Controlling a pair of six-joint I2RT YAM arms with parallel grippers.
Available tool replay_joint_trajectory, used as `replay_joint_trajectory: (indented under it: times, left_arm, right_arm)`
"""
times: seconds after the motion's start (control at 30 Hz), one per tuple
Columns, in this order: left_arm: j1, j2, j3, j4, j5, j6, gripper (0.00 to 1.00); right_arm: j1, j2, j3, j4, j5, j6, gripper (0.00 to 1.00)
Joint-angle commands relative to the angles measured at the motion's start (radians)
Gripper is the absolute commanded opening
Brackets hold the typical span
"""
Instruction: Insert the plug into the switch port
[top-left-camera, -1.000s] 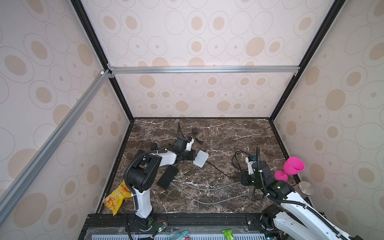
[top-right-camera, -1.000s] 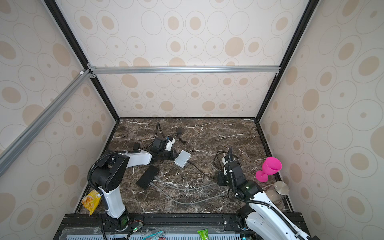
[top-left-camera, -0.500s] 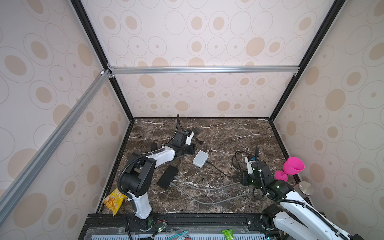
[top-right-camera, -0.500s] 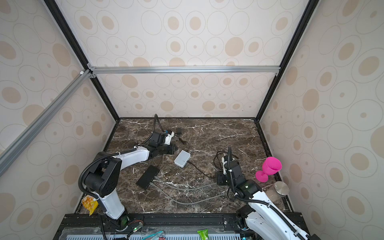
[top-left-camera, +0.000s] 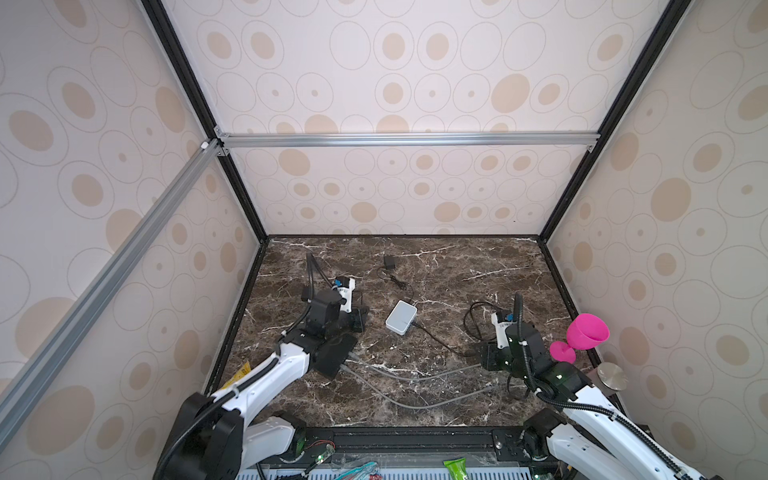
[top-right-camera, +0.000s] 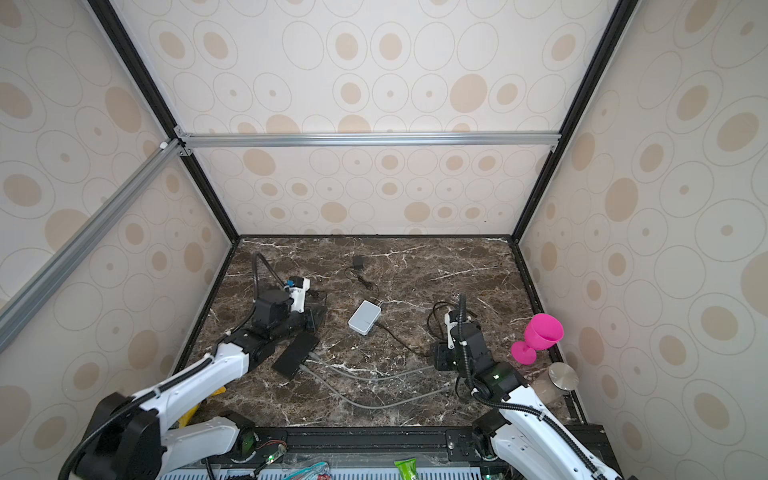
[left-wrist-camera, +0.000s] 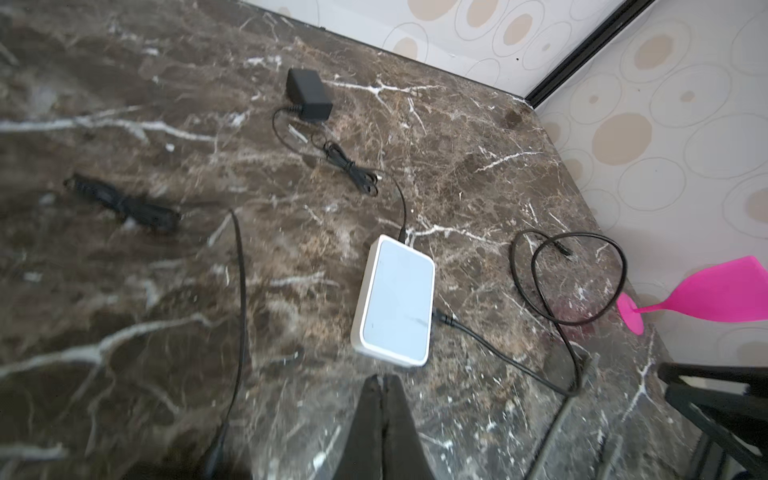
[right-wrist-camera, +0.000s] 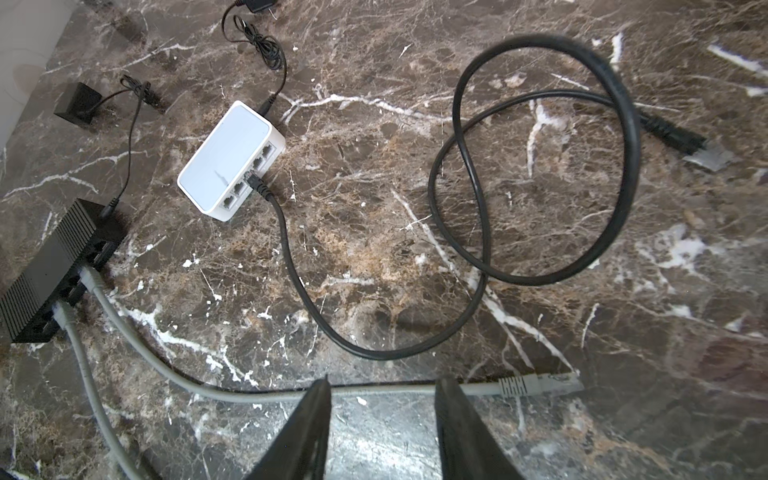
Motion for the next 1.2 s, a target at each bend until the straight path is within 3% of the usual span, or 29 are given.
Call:
replay_joint_trajectory:
  times: [0.0,0.03,0.07,0.1,0.27,0.47,0.73,0.97,1.17]
  left_arm:
    - [0.003,-0.149,-0.047,-0.116,-0.061,-0.104,0.41]
    - [0.001,-0.192,-0.06,-0.167,-0.084,-0.124,0.61]
    - [0.002,-0.236,-0.073,-0.215,-0.11,-0.144,0.92]
    - [0.001,-0.283,-0.086,-0.261,-0.135,-0.158,0.98]
    - [0.001,-0.407,-0.109,-0.407,-0.306,-0.231,0.98]
    - [0.002,-0.316,-0.087,-0.483,-0.423,-0.288,0.98]
    - [0.003,-0.241,-0.107,-0.511,-0.365,-0.43,0.98]
    - [0.003,-0.166,-0.068,-0.65,-0.399,-0.576,0.99]
    - [0.005,-0.114,-0.052,-0.675,-0.371,-0.592,0.98]
  right_arm:
    - [-0.003,0.006,-0.011,0.042,-0.013,0.013,0.43]
    - [-0.003,0.015,-0.01,0.056,-0.021,0.018,0.43]
    - [-0.003,0.03,-0.01,0.072,-0.03,0.023,0.43]
    - [-0.003,0.045,-0.01,0.086,-0.041,0.03,0.43]
    - [-0.003,0.115,-0.001,0.158,-0.093,0.062,0.42]
    - [0.005,0.165,-0.017,0.233,-0.13,0.113,0.41]
    - [0.063,0.188,-0.009,0.256,-0.058,0.133,0.41]
    - [0.095,0.246,0.035,0.236,-0.042,0.105,0.41]
    - [0.105,0.225,0.025,0.239,-0.023,0.108,0.41]
